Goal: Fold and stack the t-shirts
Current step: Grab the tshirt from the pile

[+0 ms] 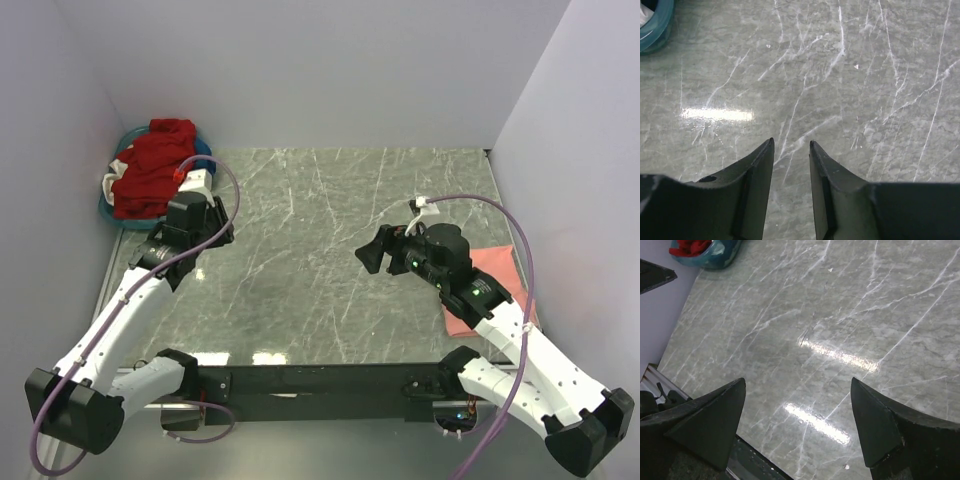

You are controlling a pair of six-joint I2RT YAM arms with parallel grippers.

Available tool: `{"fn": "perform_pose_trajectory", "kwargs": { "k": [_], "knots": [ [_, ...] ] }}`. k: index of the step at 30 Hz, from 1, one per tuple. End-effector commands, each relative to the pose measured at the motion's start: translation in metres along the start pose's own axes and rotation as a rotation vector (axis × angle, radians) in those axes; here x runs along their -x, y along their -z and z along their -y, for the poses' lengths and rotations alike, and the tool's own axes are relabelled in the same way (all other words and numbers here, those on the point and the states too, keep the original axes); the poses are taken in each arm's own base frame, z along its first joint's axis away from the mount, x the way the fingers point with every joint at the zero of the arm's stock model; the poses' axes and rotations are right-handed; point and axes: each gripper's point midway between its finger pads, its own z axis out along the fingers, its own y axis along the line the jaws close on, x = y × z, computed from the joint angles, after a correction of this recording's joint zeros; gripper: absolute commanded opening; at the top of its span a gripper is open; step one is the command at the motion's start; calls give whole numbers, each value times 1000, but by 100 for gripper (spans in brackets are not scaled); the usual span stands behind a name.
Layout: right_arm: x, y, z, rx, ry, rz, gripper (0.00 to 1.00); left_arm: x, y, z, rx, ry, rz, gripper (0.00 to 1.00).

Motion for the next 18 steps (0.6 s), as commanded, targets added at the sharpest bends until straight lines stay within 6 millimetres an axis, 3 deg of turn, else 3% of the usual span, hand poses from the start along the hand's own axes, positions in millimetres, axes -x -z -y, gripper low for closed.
{"fn": "perform_pose_trajectory", "kwargs": {
  "k": [1, 6, 10, 11, 13, 14, 16, 17, 18],
  "knots": [
    [14, 1, -3, -3, 20, 35, 91, 8, -2, 3, -23, 14, 23, 40],
    [22, 6, -10, 18, 21, 47, 91, 15, -10, 4, -35, 50, 34, 52],
    [23, 14, -10, 21, 22, 69, 91, 24, -28, 3, -40, 135, -24, 62],
    [22, 14, -9, 20, 21, 70, 91, 42, -29, 2, -26, 173, 7, 67],
    [23, 17, -8, 15, 19, 76, 91, 55, -42, -7, 26, 204, 23, 72],
    [22, 17, -8, 16, 18, 76, 91, 83, -43, -19, 80, 241, 87, 81],
    [23, 18, -10, 20, 19, 77, 91, 95, -64, -40, 156, 286, 86, 82],
    [23, 18, -9, 19, 17, 78, 91, 118, -65, -59, 212, 323, 140, 83],
    [23, 18, -9, 16, 18, 76, 91, 125, -71, -71, 245, 345, 148, 83]
  ]
}}
